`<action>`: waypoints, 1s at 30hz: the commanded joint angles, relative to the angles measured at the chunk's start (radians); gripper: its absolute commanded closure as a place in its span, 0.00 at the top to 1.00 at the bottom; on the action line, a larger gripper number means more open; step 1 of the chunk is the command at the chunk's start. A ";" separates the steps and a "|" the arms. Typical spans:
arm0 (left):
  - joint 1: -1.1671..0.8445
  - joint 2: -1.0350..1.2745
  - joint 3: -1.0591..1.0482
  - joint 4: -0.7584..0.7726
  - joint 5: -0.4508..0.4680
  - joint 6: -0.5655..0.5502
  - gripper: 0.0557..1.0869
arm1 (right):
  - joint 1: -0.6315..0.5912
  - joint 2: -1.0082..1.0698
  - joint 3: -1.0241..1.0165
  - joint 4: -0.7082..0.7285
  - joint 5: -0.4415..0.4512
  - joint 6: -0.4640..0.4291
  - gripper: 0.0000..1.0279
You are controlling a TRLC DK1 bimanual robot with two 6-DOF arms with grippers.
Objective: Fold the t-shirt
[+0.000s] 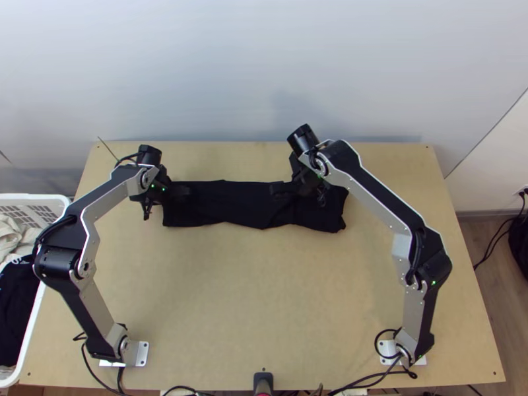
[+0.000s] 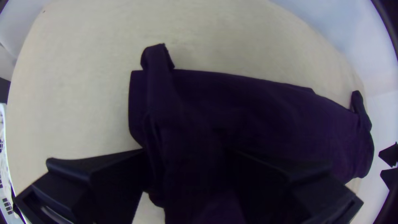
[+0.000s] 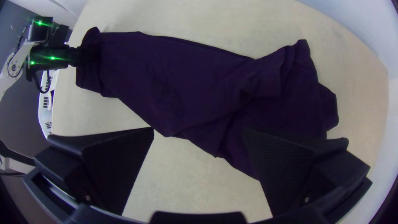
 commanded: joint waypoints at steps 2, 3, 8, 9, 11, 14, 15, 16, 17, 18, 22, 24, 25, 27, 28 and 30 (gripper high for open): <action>-0.037 0.022 -0.004 0.005 -0.023 -0.009 0.34 | 0.005 0.037 0.015 0.004 -0.008 0.006 0.96; -0.043 0.016 -0.001 0.006 -0.023 -0.005 0.20 | 0.005 0.046 0.015 0.006 -0.008 0.006 0.96; -0.079 -0.063 0.019 0.006 -0.021 -0.014 0.04 | 0.007 0.099 0.023 0.021 -0.008 0.007 0.96; -0.085 -0.081 0.031 0.002 -0.021 -0.015 0.04 | 0.007 0.113 0.032 0.023 -0.008 0.010 0.96; -0.097 -0.122 0.057 -0.007 -0.021 -0.031 0.04 | 0.007 0.142 0.047 0.024 -0.008 0.013 0.96; -0.102 -0.172 0.109 -0.029 -0.012 -0.046 0.04 | 0.005 0.185 0.058 0.031 -0.008 0.013 0.96; -0.105 -0.184 0.131 -0.041 -0.004 -0.049 0.04 | 0.005 0.198 0.058 0.038 -0.008 0.013 0.96; -0.105 -0.193 0.151 -0.053 0.005 -0.049 0.04 | 0.005 0.210 0.058 0.044 -0.008 0.013 0.96; -0.106 -0.201 0.171 -0.061 0.019 -0.051 0.04 | 0.005 0.222 0.058 0.046 -0.008 0.013 0.96; -0.109 -0.211 0.186 -0.067 0.022 -0.051 0.04 | 0.005 0.234 0.058 0.047 -0.008 0.012 0.96; -0.111 -0.238 0.260 -0.095 0.108 -0.063 0.04 | 0.002 0.276 0.049 0.050 -0.008 0.007 0.96; -0.123 -0.236 0.310 -0.125 0.137 -0.069 0.04 | 0.001 0.293 0.033 0.055 -0.008 0.007 0.96; -0.132 -0.236 0.330 -0.129 0.144 -0.077 0.04 | -0.001 0.296 0.021 0.061 -0.008 0.007 0.96; -0.157 -0.230 0.368 -0.139 0.152 -0.084 0.04 | -0.002 0.297 -0.010 0.077 -0.008 0.009 0.96; -0.169 -0.225 0.385 -0.139 0.152 -0.091 0.04 | -0.004 0.296 -0.019 0.077 -0.008 0.009 0.96; -0.194 -0.207 0.419 -0.147 0.154 -0.111 0.04 | -0.007 0.285 -0.028 0.077 -0.009 0.010 0.96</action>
